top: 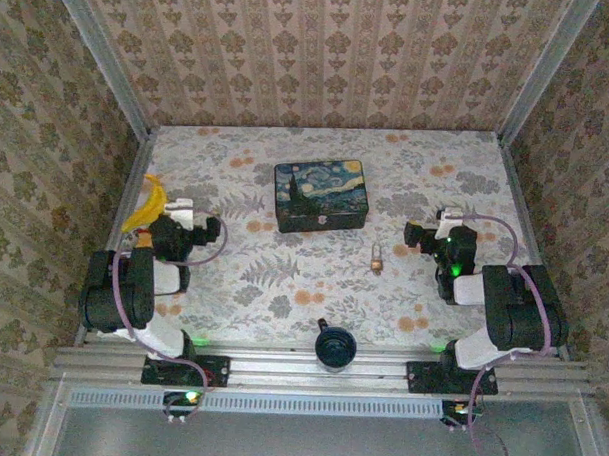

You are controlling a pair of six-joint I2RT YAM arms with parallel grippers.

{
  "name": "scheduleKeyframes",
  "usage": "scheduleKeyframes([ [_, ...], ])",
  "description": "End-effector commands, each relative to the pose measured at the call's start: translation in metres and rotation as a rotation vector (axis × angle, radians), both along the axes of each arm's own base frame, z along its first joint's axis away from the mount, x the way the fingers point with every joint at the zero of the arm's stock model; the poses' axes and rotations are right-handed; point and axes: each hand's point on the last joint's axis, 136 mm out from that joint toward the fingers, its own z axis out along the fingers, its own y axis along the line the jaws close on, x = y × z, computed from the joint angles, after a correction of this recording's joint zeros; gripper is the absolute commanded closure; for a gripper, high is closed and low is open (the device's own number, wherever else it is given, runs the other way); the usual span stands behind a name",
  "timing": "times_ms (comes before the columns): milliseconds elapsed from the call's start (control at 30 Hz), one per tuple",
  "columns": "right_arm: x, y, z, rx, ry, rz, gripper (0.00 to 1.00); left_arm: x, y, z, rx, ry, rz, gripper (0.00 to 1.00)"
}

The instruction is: Unlock the padlock with the key

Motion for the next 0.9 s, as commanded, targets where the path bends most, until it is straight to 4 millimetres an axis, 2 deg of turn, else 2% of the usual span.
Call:
scheduleKeyframes([
  [0,0.017,-0.002,0.019,-0.01,-0.043,0.002,0.0,0.008,0.0,0.001,0.074,0.029,0.071,0.0],
  [167,0.022,0.01,0.017,-0.049,-0.013,0.043,0.0,0.007,0.002,0.001,0.061,0.029,0.071,0.0],
  [233,0.021,0.018,0.018,-0.047,-0.022,0.094,0.0,0.006,-0.007,0.0,0.042,0.03,0.001,0.0],
  [333,0.02,0.017,0.018,-0.043,-0.021,0.095,0.0,0.003,-0.016,0.003,0.021,0.01,-0.077,0.0],
  [433,0.021,0.016,0.018,-0.045,-0.022,0.085,0.0,0.003,-0.018,0.003,0.033,0.005,-0.083,0.0],
  [500,0.022,0.008,0.017,-0.052,-0.012,0.027,0.0,0.002,-0.018,0.003,0.032,0.008,-0.083,0.0],
  [867,0.022,0.007,0.017,-0.063,-0.008,0.014,0.0,0.002,-0.019,0.003,0.039,0.006,-0.085,0.0],
])
